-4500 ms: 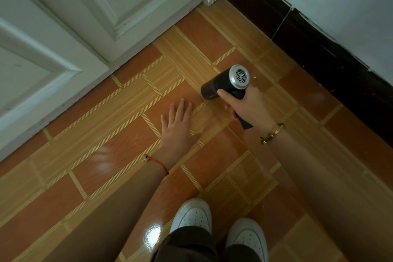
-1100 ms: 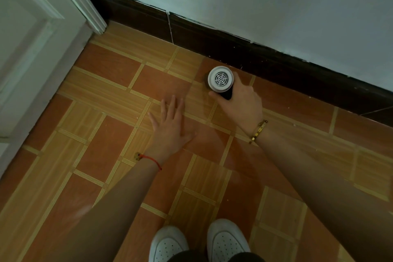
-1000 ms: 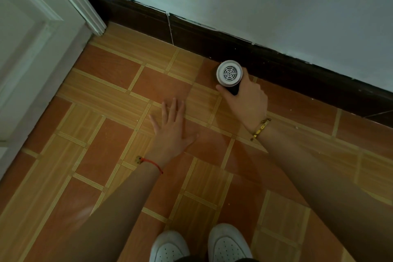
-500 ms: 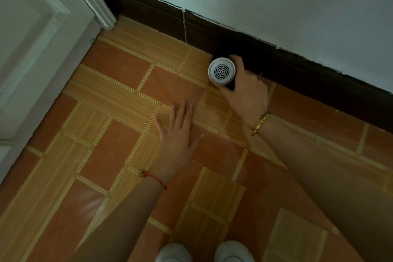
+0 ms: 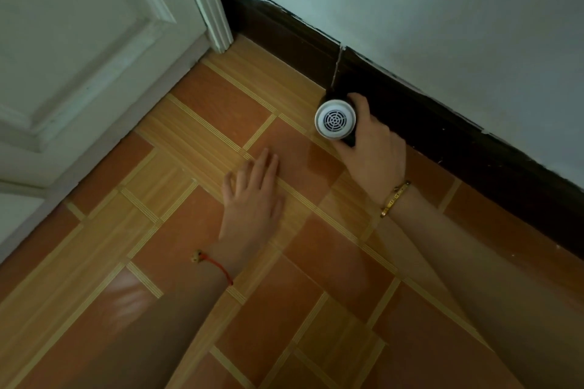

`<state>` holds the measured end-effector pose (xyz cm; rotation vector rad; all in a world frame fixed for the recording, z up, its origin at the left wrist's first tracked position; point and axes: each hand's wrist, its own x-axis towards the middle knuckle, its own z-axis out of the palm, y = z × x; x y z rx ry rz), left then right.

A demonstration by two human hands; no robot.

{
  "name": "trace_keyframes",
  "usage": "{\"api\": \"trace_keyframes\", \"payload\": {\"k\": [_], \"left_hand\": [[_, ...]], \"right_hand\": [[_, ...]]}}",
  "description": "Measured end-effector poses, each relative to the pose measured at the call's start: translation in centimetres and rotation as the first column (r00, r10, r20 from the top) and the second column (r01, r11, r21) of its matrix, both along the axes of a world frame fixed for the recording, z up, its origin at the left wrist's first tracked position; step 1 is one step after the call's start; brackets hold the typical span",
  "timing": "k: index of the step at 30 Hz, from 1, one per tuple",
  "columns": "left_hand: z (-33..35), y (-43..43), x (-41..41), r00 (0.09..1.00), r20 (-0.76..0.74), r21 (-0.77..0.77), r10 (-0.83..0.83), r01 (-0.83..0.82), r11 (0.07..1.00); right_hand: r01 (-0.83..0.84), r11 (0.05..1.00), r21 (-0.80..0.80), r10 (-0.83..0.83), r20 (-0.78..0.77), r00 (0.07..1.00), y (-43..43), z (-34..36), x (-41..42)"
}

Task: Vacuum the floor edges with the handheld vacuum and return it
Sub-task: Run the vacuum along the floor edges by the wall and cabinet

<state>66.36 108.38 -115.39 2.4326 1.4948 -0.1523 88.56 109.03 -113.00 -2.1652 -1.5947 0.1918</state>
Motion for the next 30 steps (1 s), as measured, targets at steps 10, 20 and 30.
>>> {"api": "trace_keyframes", "payload": {"k": [10,20,30], "left_hand": [[0.3,-0.7,-1.8,0.999,0.010,-0.041,0.049,-0.048,0.998],[0.6,-0.4,-5.2,0.987,0.037,-0.058,0.157,-0.155,0.986],[0.5,-0.9,-6.8,0.970,0.074,-0.091,0.232,-0.225,0.970]], "right_hand": [[-0.124,0.992,-0.033,0.125,0.033,0.992,7.5,0.3,-3.2],[-0.188,0.974,-0.129,0.181,-0.065,0.981,13.5,1.3,-5.7],[-0.339,0.941,-0.001,0.298,-0.477,0.827,14.6,1.5,-10.3]]}}
